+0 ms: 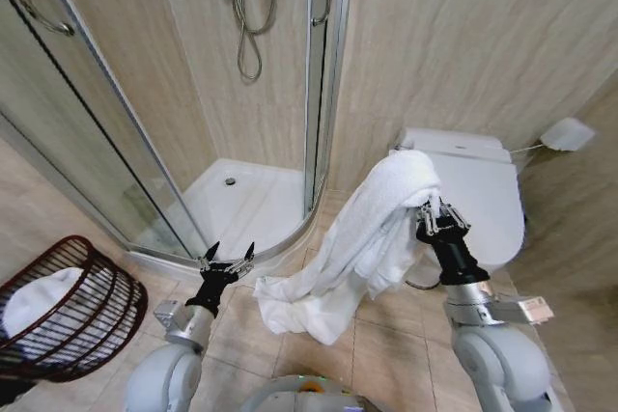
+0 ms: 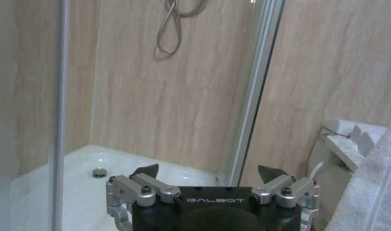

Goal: Discard the used towel into the hamper.

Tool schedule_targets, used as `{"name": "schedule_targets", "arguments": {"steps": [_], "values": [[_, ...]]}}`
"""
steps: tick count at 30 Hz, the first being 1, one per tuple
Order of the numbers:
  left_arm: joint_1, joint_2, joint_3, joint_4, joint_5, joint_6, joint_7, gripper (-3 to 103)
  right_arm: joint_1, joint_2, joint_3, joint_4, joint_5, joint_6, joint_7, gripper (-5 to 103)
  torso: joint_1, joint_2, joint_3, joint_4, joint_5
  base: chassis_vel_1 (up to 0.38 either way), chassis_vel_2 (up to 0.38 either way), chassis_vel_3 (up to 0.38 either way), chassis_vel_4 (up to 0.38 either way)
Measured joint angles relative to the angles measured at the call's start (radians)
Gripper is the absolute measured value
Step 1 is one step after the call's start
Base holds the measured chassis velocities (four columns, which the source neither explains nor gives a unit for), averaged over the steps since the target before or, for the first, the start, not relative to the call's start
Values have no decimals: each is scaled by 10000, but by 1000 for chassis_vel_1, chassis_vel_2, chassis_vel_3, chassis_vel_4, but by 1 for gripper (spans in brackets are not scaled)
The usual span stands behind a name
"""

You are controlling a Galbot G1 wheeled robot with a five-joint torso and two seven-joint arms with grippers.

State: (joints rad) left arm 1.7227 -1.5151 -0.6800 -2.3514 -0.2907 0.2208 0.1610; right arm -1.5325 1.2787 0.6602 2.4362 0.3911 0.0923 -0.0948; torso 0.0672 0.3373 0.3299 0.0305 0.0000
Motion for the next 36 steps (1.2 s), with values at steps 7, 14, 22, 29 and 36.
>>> {"name": "schedule_targets", "arguments": {"steps": [7,14,22,29,36], "values": [[0,0,0,0,0,0,0,100,46,-56,-53,42,46,6,89,14,109,299,192,1,0,0,0,0,0],[0,0,0,0,0,1,0,100,89,-142,-181,378,605,-281,375,14,217,607,389,1,0,0,0,0,0],[0,0,0,0,0,1,0,100,131,-275,-124,658,688,-429,453,14,365,969,601,1,0,0,0,0,0],[0,0,0,0,0,1,0,100,120,-318,-76,658,738,-524,501,14,473,1287,813,0,1,0,0,0,0],[0,0,0,0,0,1,0,100,118,-413,70,659,825,-583,501,14,579,1569,991,1,0,0,0,0,0]]}}
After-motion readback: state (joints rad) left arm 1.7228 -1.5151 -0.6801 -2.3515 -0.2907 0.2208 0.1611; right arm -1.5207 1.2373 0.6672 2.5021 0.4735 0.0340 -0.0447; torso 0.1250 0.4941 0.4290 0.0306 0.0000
